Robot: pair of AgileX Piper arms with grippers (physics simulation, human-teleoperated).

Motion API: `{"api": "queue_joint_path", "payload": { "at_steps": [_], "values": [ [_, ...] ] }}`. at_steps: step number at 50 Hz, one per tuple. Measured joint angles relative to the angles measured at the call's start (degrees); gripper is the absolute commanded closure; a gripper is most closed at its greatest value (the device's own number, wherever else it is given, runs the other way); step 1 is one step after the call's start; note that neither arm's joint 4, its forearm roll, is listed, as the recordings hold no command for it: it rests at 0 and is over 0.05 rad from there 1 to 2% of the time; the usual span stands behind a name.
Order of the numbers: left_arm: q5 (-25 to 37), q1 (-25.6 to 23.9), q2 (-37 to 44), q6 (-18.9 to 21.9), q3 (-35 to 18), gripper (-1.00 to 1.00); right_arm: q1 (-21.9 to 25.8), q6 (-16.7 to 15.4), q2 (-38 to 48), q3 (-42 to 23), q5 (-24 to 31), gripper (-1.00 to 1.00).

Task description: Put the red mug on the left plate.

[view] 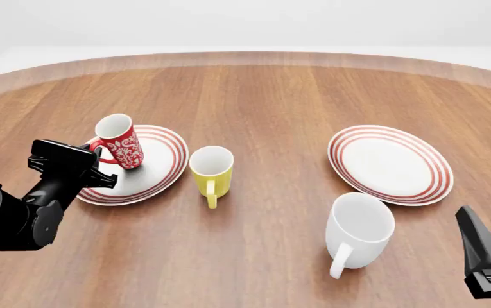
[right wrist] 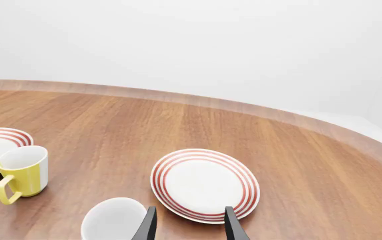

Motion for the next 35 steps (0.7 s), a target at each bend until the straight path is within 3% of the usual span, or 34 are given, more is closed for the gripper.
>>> {"api": "queue_joint_path", "payload": {
  "at_steps": [19, 20, 35],
  "values": [
    [1.00, 0.27, 0.68, -0.31, -0.94, 1.00, 0.01, 0.01, -0.04, 0.03, 0.10, -1.00],
    [1.04, 0.28, 0.70, -0.32, -0.98, -1.00, 0.00, 0.01, -0.05, 0.03, 0.11, -1.00],
    [1.31, 0.42, 0.94, -0.27, -1.40, -1.00, 0.00, 0.00, 0.17, -0.01, -0.08, -1.00]
  ]
}}
